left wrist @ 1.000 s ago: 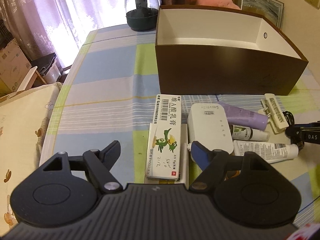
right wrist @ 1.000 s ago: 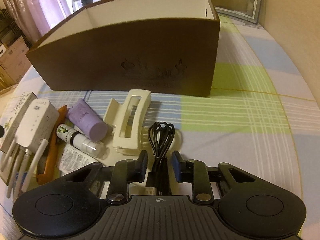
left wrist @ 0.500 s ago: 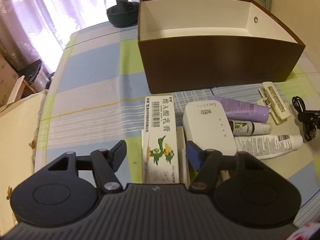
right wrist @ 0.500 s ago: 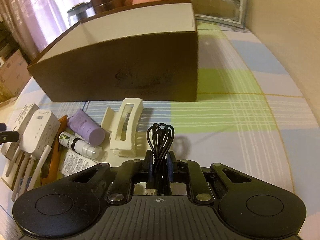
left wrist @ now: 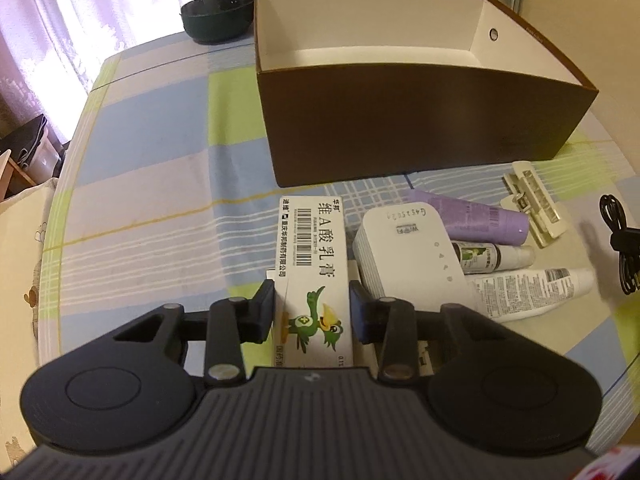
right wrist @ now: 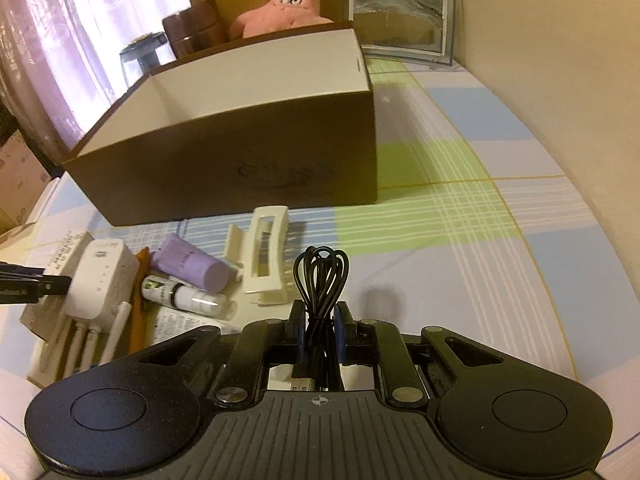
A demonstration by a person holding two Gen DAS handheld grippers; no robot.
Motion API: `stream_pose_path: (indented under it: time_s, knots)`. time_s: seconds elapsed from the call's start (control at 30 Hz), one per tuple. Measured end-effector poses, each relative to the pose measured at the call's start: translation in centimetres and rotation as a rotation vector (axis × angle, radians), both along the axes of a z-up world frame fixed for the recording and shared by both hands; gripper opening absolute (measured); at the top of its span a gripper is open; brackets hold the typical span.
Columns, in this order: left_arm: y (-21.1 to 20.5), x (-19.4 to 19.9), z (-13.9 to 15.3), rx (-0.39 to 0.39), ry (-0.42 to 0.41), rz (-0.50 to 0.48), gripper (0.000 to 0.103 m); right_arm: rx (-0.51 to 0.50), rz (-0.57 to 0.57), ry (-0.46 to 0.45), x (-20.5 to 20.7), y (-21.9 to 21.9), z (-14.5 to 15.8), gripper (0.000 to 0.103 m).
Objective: Organize rigid objects
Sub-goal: 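Carry cable and medicine box into the brown box and open both grippers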
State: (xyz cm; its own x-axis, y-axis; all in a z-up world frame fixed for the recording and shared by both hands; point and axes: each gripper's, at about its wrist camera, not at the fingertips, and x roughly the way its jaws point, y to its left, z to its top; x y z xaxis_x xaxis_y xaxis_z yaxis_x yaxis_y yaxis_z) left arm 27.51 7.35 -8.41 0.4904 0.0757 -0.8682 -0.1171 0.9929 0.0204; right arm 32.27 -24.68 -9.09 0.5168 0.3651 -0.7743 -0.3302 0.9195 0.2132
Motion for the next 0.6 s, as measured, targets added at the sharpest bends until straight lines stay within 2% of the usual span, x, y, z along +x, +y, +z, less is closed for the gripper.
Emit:
stream_pose_path:
  time_s: [0.1, 0.37, 0.6]
  knots:
    - [0.1, -0.6, 0.8, 0.006, -0.021, 0.007, 0.034, 0.018, 0.013, -0.009, -0.1, 0.4, 0.9, 0.011]
    - [-0.1, -1.3, 5.2, -0.009, -0.139, 0.013, 0.033, 0.09, 0.058, -0.03, 1.4, 1.9, 3.7, 0.011]
    - [-0.9, 2.8, 8.4, 0.006, -0.237, -0.009, 0.033, 0.159, 0.091, -0.062, 5.3, 3.4, 6.7, 0.011]
